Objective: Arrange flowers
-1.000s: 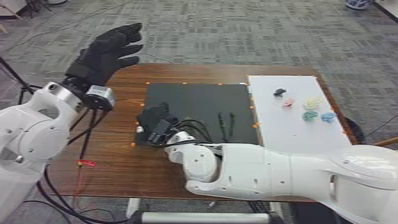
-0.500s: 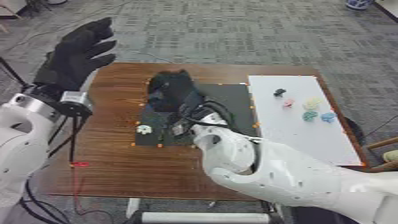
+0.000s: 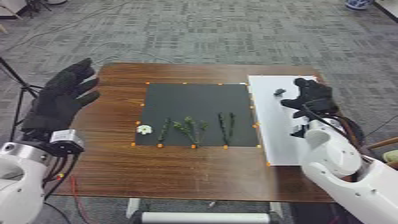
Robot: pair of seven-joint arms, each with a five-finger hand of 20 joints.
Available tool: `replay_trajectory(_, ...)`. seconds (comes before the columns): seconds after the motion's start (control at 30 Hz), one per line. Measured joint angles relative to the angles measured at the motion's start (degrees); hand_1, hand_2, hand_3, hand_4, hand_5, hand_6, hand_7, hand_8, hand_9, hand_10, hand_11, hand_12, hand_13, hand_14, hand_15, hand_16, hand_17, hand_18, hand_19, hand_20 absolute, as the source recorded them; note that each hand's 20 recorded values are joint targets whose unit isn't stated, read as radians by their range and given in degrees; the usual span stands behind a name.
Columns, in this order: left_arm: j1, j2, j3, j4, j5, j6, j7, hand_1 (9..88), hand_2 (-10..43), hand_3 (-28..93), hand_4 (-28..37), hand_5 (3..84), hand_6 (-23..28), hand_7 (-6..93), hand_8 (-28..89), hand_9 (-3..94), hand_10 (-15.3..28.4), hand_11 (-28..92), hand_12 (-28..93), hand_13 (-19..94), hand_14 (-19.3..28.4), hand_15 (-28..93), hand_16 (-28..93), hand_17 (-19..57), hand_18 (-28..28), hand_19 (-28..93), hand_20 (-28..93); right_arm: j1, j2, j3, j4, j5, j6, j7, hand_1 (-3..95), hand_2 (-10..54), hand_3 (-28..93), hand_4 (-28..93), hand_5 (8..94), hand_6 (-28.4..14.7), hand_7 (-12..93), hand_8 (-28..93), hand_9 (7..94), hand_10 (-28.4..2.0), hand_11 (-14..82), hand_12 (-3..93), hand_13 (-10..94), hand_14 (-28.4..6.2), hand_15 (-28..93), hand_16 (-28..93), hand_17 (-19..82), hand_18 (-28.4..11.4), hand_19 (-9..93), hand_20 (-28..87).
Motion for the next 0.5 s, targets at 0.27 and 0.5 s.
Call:
replay_trajectory(0.27, -0.05, -0.3, 1.52, 0.3, 0.04, -0.13, -0.15, 23.6, -2.7, 68, -28.3, 19.8, 1.5, 20.2, -10, 14.4, 8.6, 18, 19, 5, 11.5, 40, -5, -13.0, 18.2, 37, 11, -6.56, 3.76, 6.66, 3.18, -1.17, 0.5, 4.7, 45.4, -9.5, 59, -28, 47.1, -4.3, 17, -12, 48.0, -9.3, 17.5, 18.9, 47, -13.6, 83, 31, 26, -22.7, 85, 61)
replay_trajectory(0.5, -0.03, -0.29, 0.78, 0.26, 0.04, -0.13, -0.15, 23.6, -2.7, 68, -28.3, 19.8, 1.5, 20.3, -10, 14.4, 8.6, 18, 19, 5, 11.5, 41, -5, -13.0, 18.2, 37, 11, -8.47, 3.9, 8.11, 4.51, 0.47, 0.02, -0.96, 56.2, -9.5, 47, -28, 49.4, -1.6, 18, -14, 52.2, -7.6, 15.9, 16.2, 50, -11.1, 82, 31, 27, -21.4, 85, 61)
